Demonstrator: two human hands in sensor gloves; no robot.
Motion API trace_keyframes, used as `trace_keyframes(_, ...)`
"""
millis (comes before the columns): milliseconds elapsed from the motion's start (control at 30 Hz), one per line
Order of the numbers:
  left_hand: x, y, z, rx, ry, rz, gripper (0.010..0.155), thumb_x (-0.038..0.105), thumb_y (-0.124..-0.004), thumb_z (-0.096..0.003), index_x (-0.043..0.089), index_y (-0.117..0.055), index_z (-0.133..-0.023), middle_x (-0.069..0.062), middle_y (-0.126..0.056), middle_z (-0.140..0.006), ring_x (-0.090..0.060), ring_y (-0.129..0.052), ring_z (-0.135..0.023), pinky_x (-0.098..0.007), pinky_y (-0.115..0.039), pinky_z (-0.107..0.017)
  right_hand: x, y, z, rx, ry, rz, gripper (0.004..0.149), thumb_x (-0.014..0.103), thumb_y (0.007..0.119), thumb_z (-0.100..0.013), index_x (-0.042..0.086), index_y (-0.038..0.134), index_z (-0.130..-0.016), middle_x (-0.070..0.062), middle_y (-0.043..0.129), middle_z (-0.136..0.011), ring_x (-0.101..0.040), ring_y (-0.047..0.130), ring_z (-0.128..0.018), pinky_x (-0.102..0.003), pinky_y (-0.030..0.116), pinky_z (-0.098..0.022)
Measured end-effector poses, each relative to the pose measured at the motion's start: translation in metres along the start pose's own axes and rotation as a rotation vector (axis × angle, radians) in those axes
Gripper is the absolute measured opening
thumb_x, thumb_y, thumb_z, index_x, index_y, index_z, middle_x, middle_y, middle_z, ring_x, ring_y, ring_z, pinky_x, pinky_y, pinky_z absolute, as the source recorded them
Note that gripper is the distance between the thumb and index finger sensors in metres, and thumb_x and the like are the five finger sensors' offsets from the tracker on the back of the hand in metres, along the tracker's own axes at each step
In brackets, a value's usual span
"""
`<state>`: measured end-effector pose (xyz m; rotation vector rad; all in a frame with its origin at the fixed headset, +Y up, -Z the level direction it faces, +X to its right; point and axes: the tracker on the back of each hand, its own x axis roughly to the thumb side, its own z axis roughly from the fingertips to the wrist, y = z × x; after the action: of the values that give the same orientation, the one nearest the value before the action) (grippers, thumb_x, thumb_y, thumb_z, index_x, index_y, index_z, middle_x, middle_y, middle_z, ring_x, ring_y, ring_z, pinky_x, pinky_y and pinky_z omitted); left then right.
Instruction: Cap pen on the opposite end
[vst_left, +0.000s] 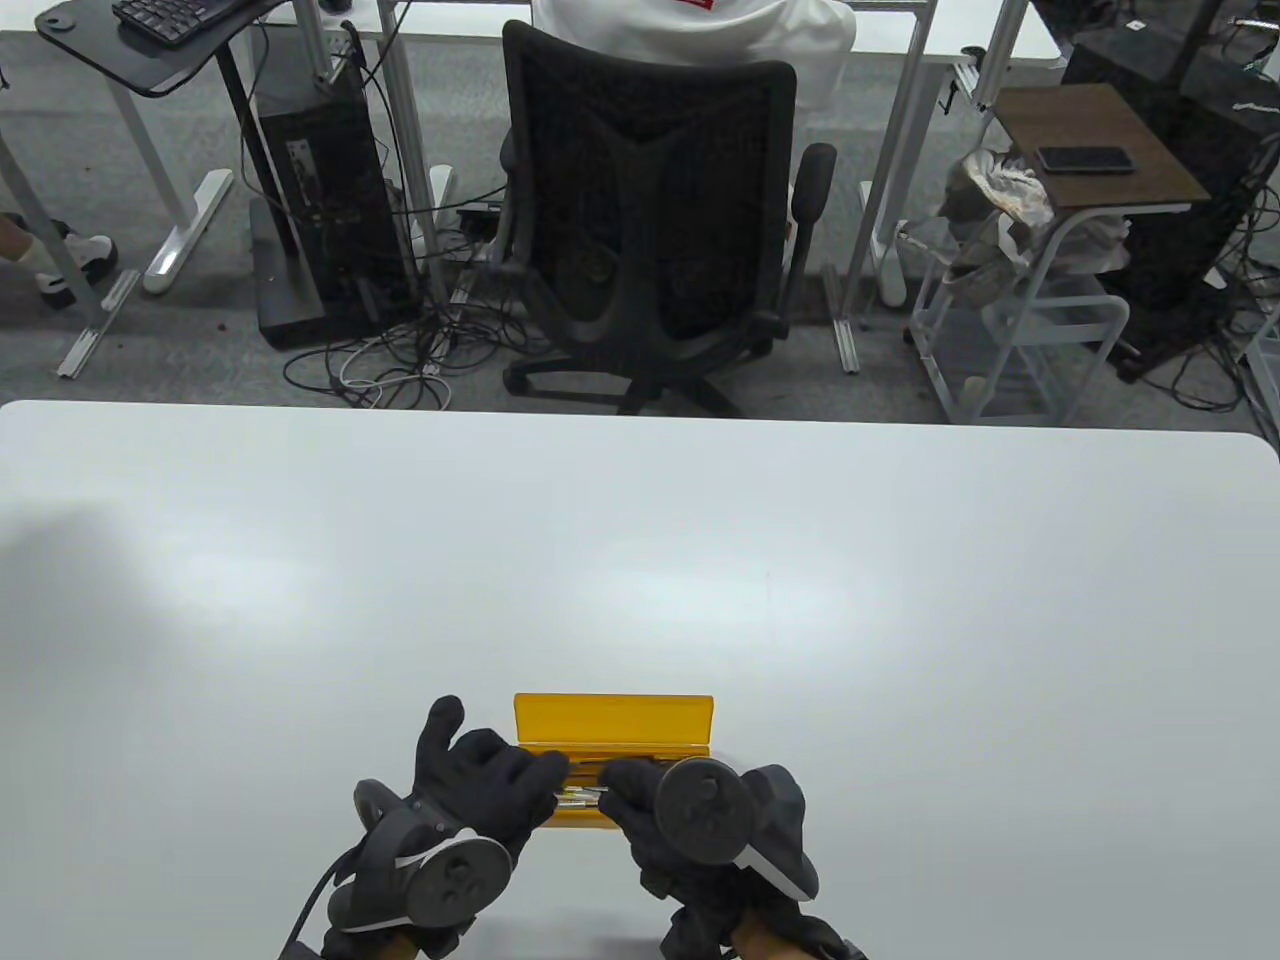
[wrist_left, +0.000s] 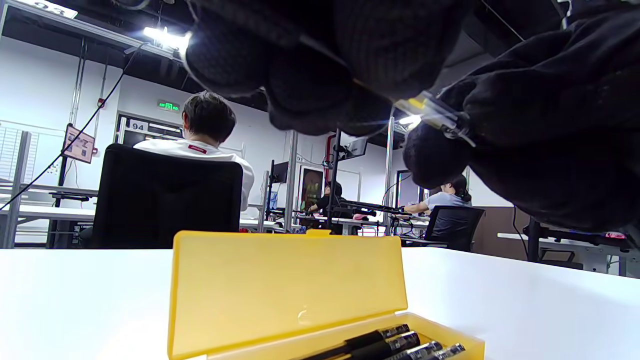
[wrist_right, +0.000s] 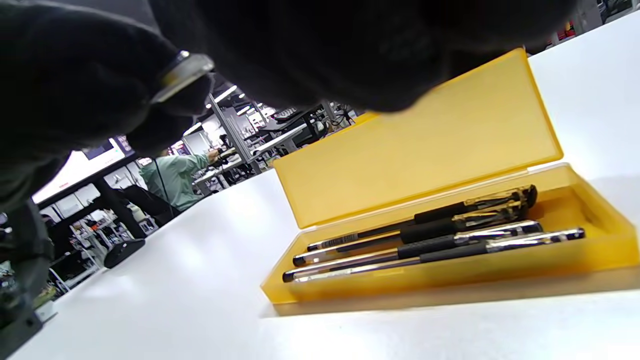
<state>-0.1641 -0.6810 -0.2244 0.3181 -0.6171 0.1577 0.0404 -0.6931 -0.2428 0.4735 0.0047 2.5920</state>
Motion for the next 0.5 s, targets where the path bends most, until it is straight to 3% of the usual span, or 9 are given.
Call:
trace_keyframes(200, -0.0013, 0.0014, 0.0003, 0.017, 0.003, -0.063, 0.045, 0.029, -0.079, -0.0490, 0.019, -0.084, -0.092, -0.011, -0.094, -0.082, -0.035, -0.076, -0.080, -0.079, -0.032, -0.071, 0.0008, 0.0059, 0.0005, 0.049, -0.024, -0.019, 0.050, 0.035, 0.072, -0.044, 0.012, 0.084, -0.086, 0.000, 0.101, -0.044, -0.014, 0.100, -0.026, -0.036, 0.086, -0.025)
trace_keyframes(500, -0.0012, -0.0032, 0.0005, 0.001, -0.024, -0.082, 0.045, 0.032, -0.079, -0.0495, 0.022, -0.082, -0.094, -0.007, -0.091, -0.088, -0.034, -0.074, -0.086, -0.080, -0.030, -0.071, 0.0019, 0.0090, -0.0018, 0.061, -0.019, 0.055, 0.048, 0.043, 0.075, -0.042, 0.014, 0.093, -0.076, 0.001, 0.103, -0.037, -0.014, 0.100, -0.021, -0.037, 0.086, -0.022)
